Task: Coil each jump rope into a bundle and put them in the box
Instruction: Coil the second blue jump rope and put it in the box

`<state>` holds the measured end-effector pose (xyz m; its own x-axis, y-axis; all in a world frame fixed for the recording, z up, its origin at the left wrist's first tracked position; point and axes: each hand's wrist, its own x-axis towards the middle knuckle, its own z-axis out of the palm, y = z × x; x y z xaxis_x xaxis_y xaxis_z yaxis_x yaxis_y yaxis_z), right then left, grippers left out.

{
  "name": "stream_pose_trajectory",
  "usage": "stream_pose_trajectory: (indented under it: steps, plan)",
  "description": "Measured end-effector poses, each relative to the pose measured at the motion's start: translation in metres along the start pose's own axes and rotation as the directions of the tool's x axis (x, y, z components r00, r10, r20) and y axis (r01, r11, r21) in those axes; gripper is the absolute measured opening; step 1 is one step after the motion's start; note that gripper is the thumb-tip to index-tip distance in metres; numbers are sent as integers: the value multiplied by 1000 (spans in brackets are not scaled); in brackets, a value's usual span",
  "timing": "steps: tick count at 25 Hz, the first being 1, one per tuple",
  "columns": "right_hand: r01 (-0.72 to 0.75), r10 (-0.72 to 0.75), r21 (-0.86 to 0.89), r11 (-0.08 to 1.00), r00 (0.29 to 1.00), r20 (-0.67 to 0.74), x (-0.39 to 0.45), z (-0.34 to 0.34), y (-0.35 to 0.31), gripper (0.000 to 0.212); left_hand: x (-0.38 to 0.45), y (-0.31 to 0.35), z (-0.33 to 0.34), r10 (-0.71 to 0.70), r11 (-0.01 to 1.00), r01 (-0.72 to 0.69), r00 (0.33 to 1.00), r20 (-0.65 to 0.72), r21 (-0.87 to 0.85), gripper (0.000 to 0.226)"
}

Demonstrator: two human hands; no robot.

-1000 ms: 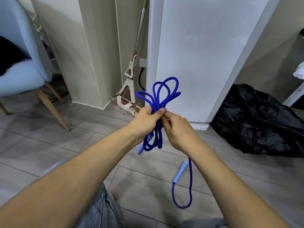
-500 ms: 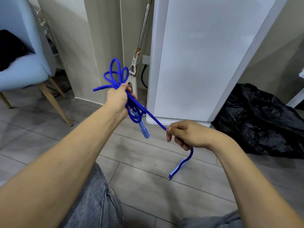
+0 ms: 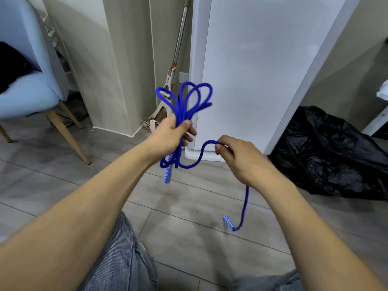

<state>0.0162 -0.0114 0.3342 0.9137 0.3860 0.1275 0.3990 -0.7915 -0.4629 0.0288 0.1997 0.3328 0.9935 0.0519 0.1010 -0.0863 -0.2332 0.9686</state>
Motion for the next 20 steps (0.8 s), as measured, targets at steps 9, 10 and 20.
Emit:
stream_pose_trajectory:
  steps: [9,10,20]
  plan:
    - [-10,-28,-176,984,978,-208,3,19,-4,32,-16,3,28,83,967,-141,962,260,214,9]
    - [-28,-13,-183,983,976,-218,3,19,-4,34,-17,5,27,82,951,-156,960,268,268,10]
    - [-160,149,-30,987,963,-226,5,1,15,35,2,2,12,-13,990,46,971,-238,132,12]
